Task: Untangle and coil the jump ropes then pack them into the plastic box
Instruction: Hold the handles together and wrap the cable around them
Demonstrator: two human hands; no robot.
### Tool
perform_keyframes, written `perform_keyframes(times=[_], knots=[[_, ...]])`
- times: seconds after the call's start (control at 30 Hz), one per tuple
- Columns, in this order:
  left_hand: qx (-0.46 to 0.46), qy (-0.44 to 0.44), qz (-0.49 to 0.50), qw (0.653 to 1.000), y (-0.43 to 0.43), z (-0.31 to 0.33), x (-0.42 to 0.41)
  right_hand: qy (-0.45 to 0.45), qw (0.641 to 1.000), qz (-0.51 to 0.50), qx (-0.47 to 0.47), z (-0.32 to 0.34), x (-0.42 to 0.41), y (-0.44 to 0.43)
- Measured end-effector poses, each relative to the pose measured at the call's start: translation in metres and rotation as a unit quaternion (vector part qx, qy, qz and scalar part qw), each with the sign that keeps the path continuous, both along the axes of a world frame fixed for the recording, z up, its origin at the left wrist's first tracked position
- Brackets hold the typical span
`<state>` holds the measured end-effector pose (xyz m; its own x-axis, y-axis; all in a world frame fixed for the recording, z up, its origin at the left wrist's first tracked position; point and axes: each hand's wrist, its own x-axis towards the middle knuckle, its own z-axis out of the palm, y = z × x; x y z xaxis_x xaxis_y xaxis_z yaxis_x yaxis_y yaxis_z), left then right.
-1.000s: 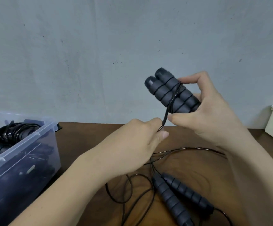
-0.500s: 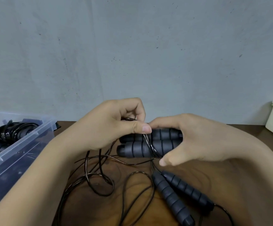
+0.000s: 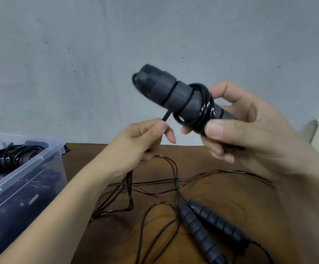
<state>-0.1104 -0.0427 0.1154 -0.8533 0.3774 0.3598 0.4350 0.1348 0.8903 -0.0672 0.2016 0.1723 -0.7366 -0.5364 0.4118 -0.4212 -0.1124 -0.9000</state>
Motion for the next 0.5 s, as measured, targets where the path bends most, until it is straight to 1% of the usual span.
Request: perform_keyframes(times=[0.03, 0.1, 0.17, 0.23, 0.27, 0.37, 0.43, 0.5], knots=[[-0.011, -0.014, 0.001, 1.0, 0.004, 0.0, 0.002, 0.01, 0.999, -0.044, -0.024, -0.003, -0.004, -0.001], [-0.047, -0.022, 0.01, 0.999, 0.012, -0.001, 0.006, 0.038, 0.991, -0.127, -0.031, -0.005, -0.009, -0.003], [-0.086, -0.014, 0.023, 0.996, 0.02, -0.003, 0.01, 0.08, 0.974, -0.21, 0.02, -0.006, -0.01, -0.004], [-0.127, 0.011, 0.032, 0.991, 0.024, -0.002, 0.015, 0.136, 0.94, -0.3, 0.086, -0.01, -0.011, -0.007], [-0.154, 0.031, 0.04, 0.987, 0.025, 0.0, 0.018, 0.16, 0.924, -0.335, 0.09, -0.012, -0.013, -0.007], [-0.22, 0.08, 0.056, 0.97, 0.022, 0.008, 0.028, 0.213, 0.898, -0.376, 0.082, -0.018, -0.02, -0.007], [-0.266, 0.109, 0.072, 0.955, 0.019, 0.014, 0.034, 0.23, 0.886, -0.382, 0.13, -0.018, -0.025, -0.004], [-0.292, 0.137, 0.099, 0.941, 0.015, 0.021, 0.038, 0.211, 0.884, -0.366, 0.2, -0.017, -0.028, 0.001]])
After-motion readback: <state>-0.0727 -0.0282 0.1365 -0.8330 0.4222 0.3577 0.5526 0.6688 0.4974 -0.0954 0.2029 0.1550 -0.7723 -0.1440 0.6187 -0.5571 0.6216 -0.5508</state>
